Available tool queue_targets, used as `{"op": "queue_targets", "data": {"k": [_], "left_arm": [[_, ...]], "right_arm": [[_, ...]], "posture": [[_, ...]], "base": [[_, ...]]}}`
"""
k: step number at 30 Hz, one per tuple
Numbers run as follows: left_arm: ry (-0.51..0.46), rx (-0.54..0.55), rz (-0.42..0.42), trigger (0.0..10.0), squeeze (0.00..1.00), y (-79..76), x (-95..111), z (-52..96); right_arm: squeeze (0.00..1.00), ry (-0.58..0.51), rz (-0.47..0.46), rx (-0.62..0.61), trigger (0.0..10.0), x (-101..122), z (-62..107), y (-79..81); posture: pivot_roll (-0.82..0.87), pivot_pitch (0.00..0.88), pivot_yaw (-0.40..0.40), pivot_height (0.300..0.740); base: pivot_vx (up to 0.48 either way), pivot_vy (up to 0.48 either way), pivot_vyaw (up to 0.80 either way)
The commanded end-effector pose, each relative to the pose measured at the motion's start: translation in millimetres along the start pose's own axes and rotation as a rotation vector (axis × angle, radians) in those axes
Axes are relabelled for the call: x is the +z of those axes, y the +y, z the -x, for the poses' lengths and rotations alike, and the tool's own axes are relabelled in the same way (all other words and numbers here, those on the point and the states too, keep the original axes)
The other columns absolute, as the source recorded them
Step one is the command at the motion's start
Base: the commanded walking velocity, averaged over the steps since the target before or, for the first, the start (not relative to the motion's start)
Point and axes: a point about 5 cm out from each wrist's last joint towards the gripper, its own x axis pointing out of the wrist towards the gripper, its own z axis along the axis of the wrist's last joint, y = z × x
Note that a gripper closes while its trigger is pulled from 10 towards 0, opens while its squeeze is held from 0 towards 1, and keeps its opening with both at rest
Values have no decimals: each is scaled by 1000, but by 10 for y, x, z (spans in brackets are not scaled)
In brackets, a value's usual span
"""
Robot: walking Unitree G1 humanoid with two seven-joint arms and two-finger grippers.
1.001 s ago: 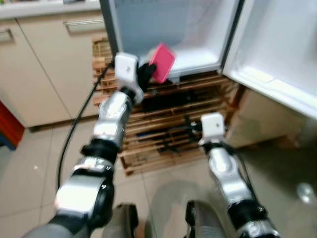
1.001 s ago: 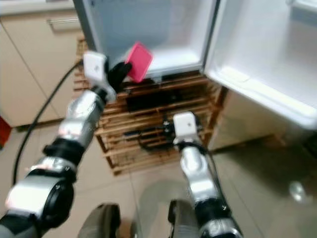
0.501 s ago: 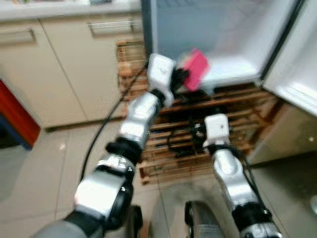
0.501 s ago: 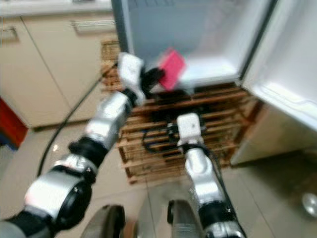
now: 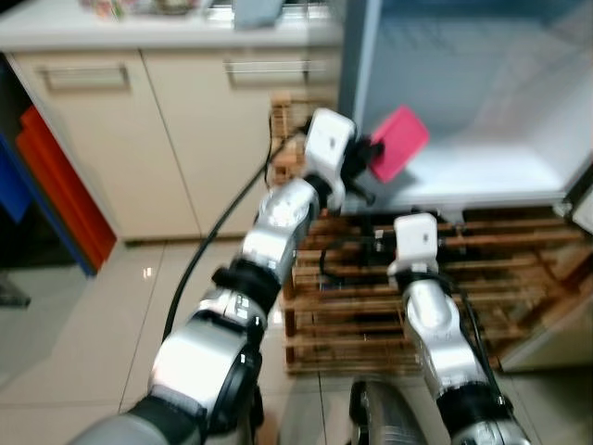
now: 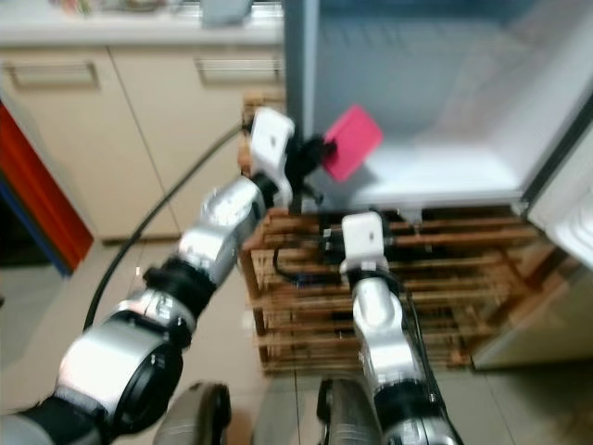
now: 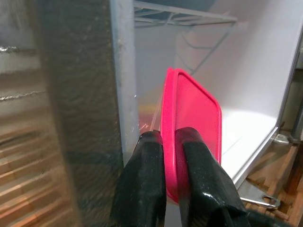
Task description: Restocking fridge
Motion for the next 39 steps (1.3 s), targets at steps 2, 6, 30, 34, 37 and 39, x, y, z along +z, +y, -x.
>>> {"op": "queue_targets", "data": {"k": [2,6,30,34,37,39], "left_arm": [[-27,17,36,10000,0,-10,64,-26],[-42,15,29,10000,0,-35,55,-7],[-59,306,429,10000,0,255,110,-37],[-54,366,507,10000,0,336,99,-35],[-30,456,657,10000,0,440,66,-27],[-23,477,700,10000,0,463,54,-22]], "right_arm": [[118,-5,-2,7,10000,13,9,15],[118,-5,-3,7,10000,9,15,13],[122,-11,-1,23,10000,28,11,34],[118,-11,-1,26,10000,29,18,39],[118,-12,3,30,10000,29,41,38],[118,-10,4,30,10000,26,49,32]], "posture": [[-120,0,59,611],[-118,0,59,611],[-122,0,55,611],[-139,0,57,611],[-154,0,61,611],[-160,0,65,611]], "base": [[0,0,0],[0,-110,0],[38,-271,0],[0,0,0],[0,0,0],[0,0,0]]}}
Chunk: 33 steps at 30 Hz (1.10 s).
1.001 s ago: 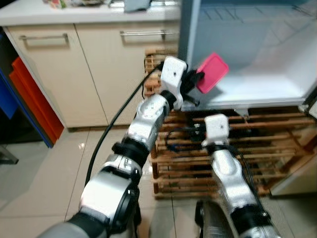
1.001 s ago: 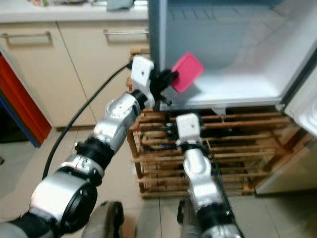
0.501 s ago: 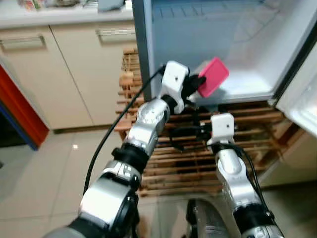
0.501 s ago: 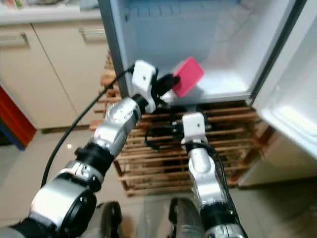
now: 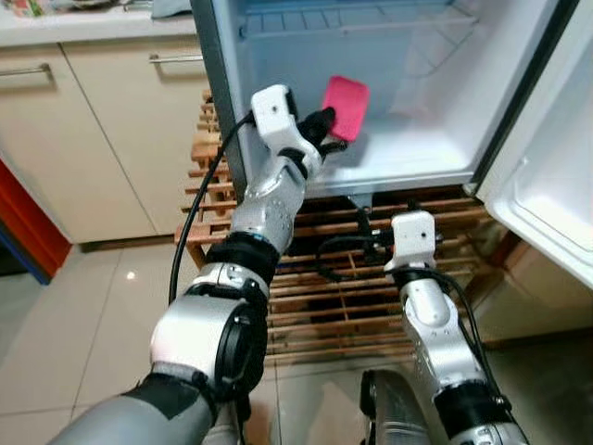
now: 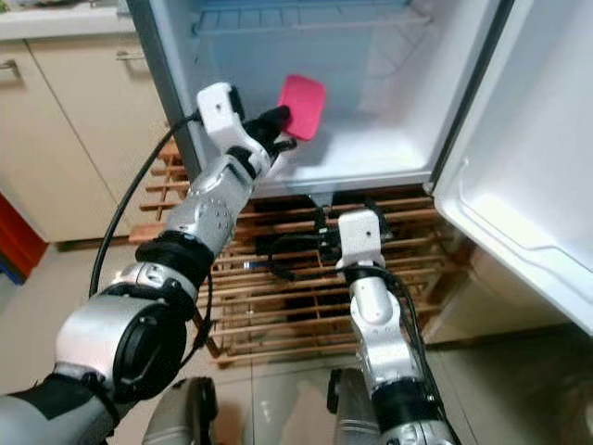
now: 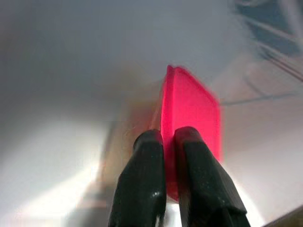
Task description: Restocking fridge
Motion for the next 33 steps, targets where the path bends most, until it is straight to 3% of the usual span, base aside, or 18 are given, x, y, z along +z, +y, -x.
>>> {"op": "queue_targets", "data": {"k": [1,6,7,13,16,20,22,27,33], "left_arm": [[17,26,51,10000,0,-37,24,-29],[35,134,142,10000,0,76,47,-32],[15,171,164,10000,969,102,115,-40],[-22,210,127,10000,1000,102,261,-62],[-90,218,8,10000,1000,15,492,-98],[-114,205,-6,10000,1000,-47,549,-112],[-148,188,-34,10000,1000,-152,618,-131],[-173,170,-55,10000,1000,-201,692,-138],[-168,69,-192,10000,1000,-333,632,-140]], "right_arm": [[122,-14,-4,1,10000,53,-12,7],[118,-3,0,0,10000,29,25,-2],[122,-1,1,2,10000,27,38,2],[122,0,4,3,10000,28,55,-3],[122,1,9,-3,10000,32,74,-23],[118,3,8,-5,10000,30,84,-21],[114,5,6,4,10000,26,88,1],[118,7,5,5,10000,28,79,3],[114,-4,-4,13,10000,59,80,41]], "posture": [[-164,0,67,611],[-179,0,74,611],[-187,0,76,611],[-199,0,81,611],[-201,0,84,611],[-191,0,79,611],[-185,0,77,611],[-180,0,76,611],[-155,0,56,611]], "base": [[0,0,0],[0,0,0],[0,0,0],[0,0,0],[0,0,0],[0,0,0],[0,0,0],[0,0,0],[0,0,0]]}}
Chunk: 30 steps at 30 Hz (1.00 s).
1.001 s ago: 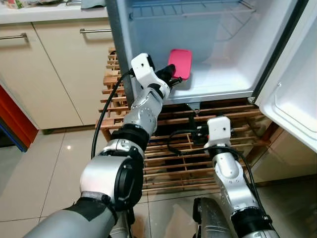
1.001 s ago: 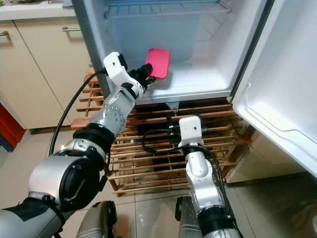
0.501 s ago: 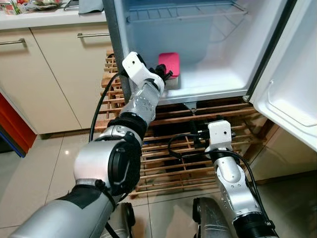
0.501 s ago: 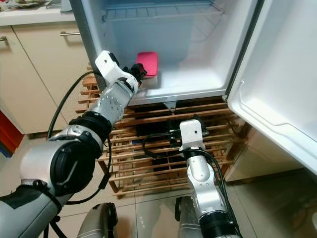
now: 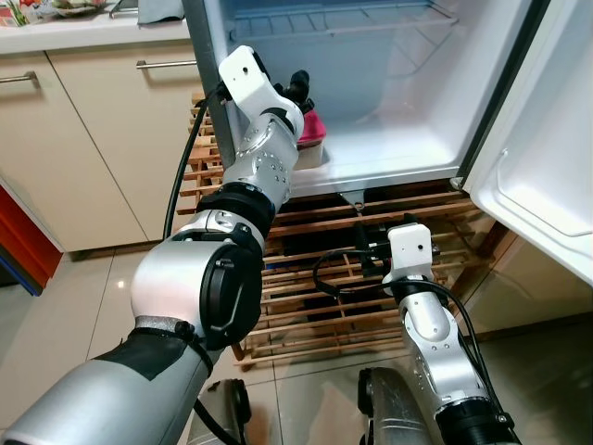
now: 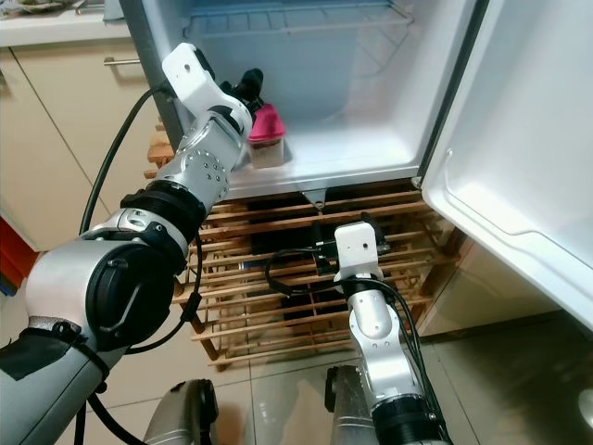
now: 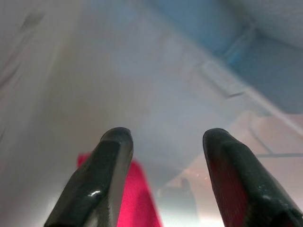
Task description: Restocking fridge
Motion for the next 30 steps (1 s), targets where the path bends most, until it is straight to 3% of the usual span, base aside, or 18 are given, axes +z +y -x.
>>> {"op": "queue_targets", "data": {"k": [1,2,8,9,10,11,14,15,16,17,19,20,22,23,25,26,28,30], "left_arm": [[-11,-71,-76,10000,835,-32,9,18],[-7,-114,-129,10000,0,-21,-23,51],[39,-262,-237,10000,0,-10,-161,244],[113,-370,-223,10000,0,-23,-246,408],[179,-525,-252,10000,0,-27,-357,751],[195,-586,-296,10000,0,5,-396,902],[187,-622,-399,10000,0,100,-427,1047],[187,-622,-399,10000,0,100,-427,1047],[188,-627,-492,10000,0,233,-436,1157],[188,-627,-492,10000,0,233,-436,1157],[185,-566,-686,10000,0,629,-437,1417],[208,-512,-690,10000,0,763,-425,1535],[155,-263,-543,10000,0,1028,-357,1617],[155,-263,-543,10000,0,1028,-357,1617],[110,-15,-424,10000,0,1264,-350,1617],[110,57,-394,10000,0,1336,-386,1607],[130,134,-411,10000,0,1420,-473,1603],[135,125,-452,10000,0,1418,-503,1618]], "right_arm": [[118,-22,-9,10,10000,68,17,32],[118,-30,-10,12,10000,92,32,32],[122,-57,-5,14,10000,156,81,-7],[122,-49,5,10,10000,155,90,-45],[129,-21,16,-8,10000,124,85,-110],[125,-19,17,-21,10000,123,76,-140],[118,-23,13,-41,10000,132,70,-184],[118,-23,13,-41,10000,132,70,-184],[114,-23,10,-65,10000,146,70,-231],[114,-23,10,-65,10000,146,70,-231],[114,-27,15,-107,10000,170,94,-320],[122,-27,17,-111,10000,174,112,-338],[129,-41,-13,-105,10000,172,146,-335],[129,-41,-13,-105,10000,172,146,-335],[125,-35,-33,-106,10000,153,106,-307],[129,-28,-46,-111,10000,142,67,-302],[129,-6,-89,-143,10000,122,-2,-334],[129,-2,-93,-149,10000,123,-18,-352]], "posture": [[-144,0,48,611],[-131,0,39,611],[-98,0,18,611],[-77,0,5,611],[-63,0,0,611],[-54,0,-2,611],[-39,0,-5,611],[-39,0,-5,611],[-28,0,-10,611],[-28,0,-10,611],[-7,0,-17,611],[1,0,-20,611],[2,0,-16,611],[2,0,-16,611],[-8,0,-12,621],[-11,0,-18,626],[-11,0,-35,636],[-10,0,-39,641]], "base": [[0,0,0],[0,0,0],[0,0,0],[0,0,0],[0,0,0],[0,0,0],[0,0,0],[0,0,0],[0,0,0],[0,0,0],[0,0,0],[0,0,0],[0,0,0],[0,0,0],[0,0,0],[0,0,0],[0,0,0],[0,0,0]]}}
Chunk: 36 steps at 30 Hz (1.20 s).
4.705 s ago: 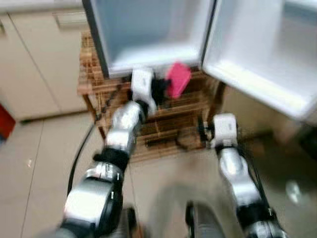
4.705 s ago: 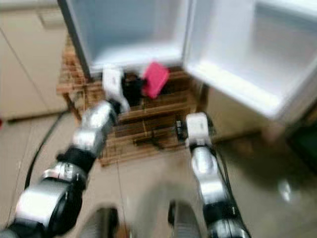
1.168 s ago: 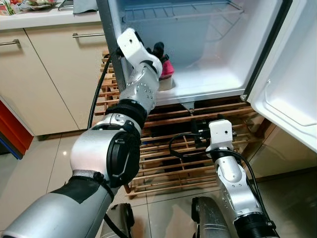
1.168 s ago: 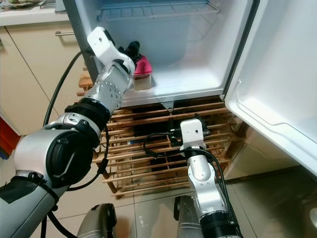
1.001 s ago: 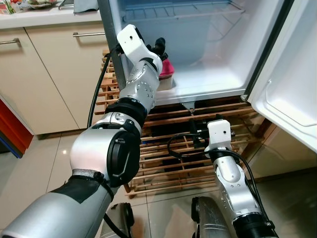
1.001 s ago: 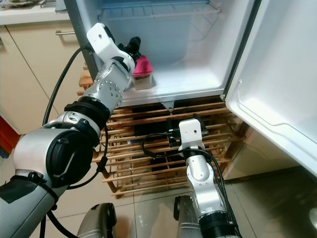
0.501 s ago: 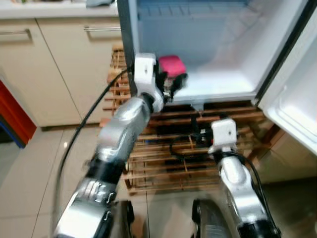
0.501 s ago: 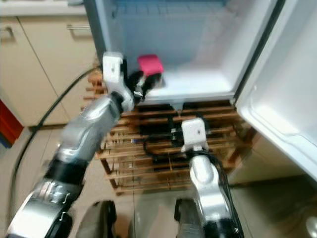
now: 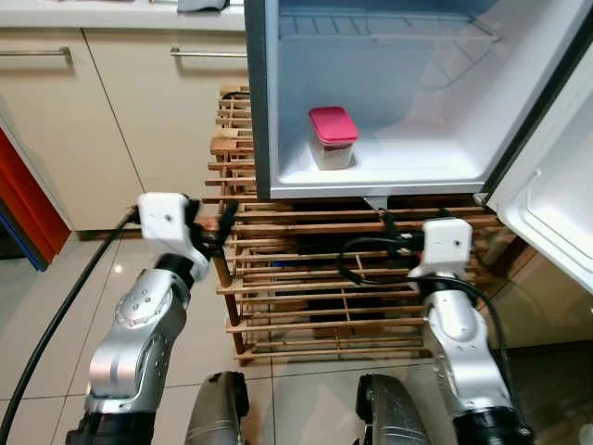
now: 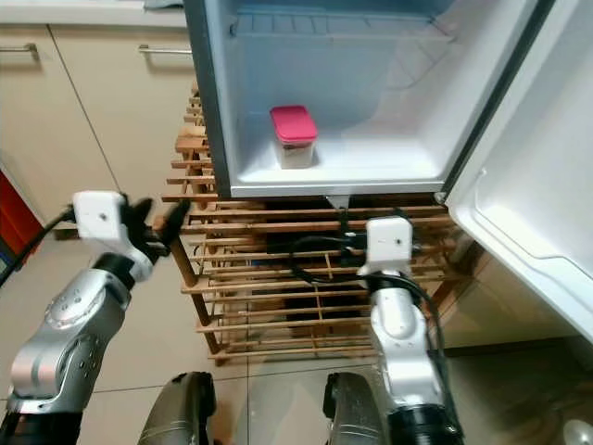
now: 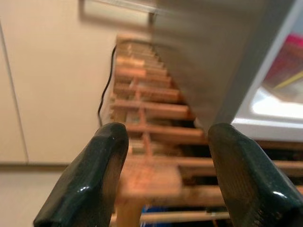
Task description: Restocking fridge
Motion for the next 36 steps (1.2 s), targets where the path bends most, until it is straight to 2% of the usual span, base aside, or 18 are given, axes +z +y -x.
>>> {"op": "queue_targets", "data": {"k": [1,2,3,5,13,14,16,17,19,21,24,26,28,31,36], "left_arm": [[11,7,-65,10000,0,-12,-68,15],[11,7,-65,10000,0,-12,-68,15],[2,-14,-115,10000,0,-45,-88,40],[1,-38,-141,10000,0,-73,-104,43],[-7,-125,-194,10000,0,-186,-121,5],[-13,-206,-177,10000,0,-252,-110,46],[-30,-259,-180,10000,0,-291,-76,83],[-30,-259,-180,10000,0,-291,-76,83],[-35,-239,-266,10000,0,-274,-47,53],[-42,-222,-293,10000,0,-263,-51,38],[-26,-211,-289,10000,0,-238,-64,14],[-8,-223,-256,10000,0,-217,-92,-26],[23,-215,-245,10000,0,-223,-167,-63],[19,-216,-241,10000,0,-279,-208,-126],[-31,-172,-212,10000,0,-328,-96,-223]], "right_arm": [[129,15,-16,-36,10000,-5,-42,-84],[129,15,-16,-36,10000,-5,-42,-84],[129,22,-10,-23,10000,-25,-38,-84],[129,27,-11,-18,10000,-40,-36,-73],[129,23,-22,1,10000,-51,-33,4],[125,33,-30,1,10000,-87,4,9],[125,46,-41,-1,10000,-118,33,19],[125,46,-41,-1,10000,-118,33,19],[129,57,-59,28,10000,-149,62,79],[133,64,-68,42,10000,-178,79,99],[137,70,-86,22,10000,-179,70,92],[141,121,-103,10,10000,-263,60,69],[118,170,-74,75,10000,-362,71,121],[102,208,-46,33,10000,-439,77,54],[98,116,-35,33,10000,-203,-67,20]], "posture": [[-11,0,-41,646],[-11,0,-41,646],[-15,0,-52,656],[-23,0,-53,666],[-40,0,-25,701],[-36,0,-14,711],[-31,0,-12,721],[-31,0,-12,721],[-31,0,4,736],[-32,0,7,740],[-39,0,17,740],[-37,0,22,740],[-37,0,13,740],[-39,0,-11,740],[-63,0,-35,740]], "base": [[0,0,0],[0,0,0],[0,0,0],[0,0,0],[0,0,0],[0,0,0],[0,0,0],[0,0,0],[0,0,0],[0,0,0],[0,0,0],[0,0,0],[0,0,0],[-255,0,0],[-399,0,0]]}}
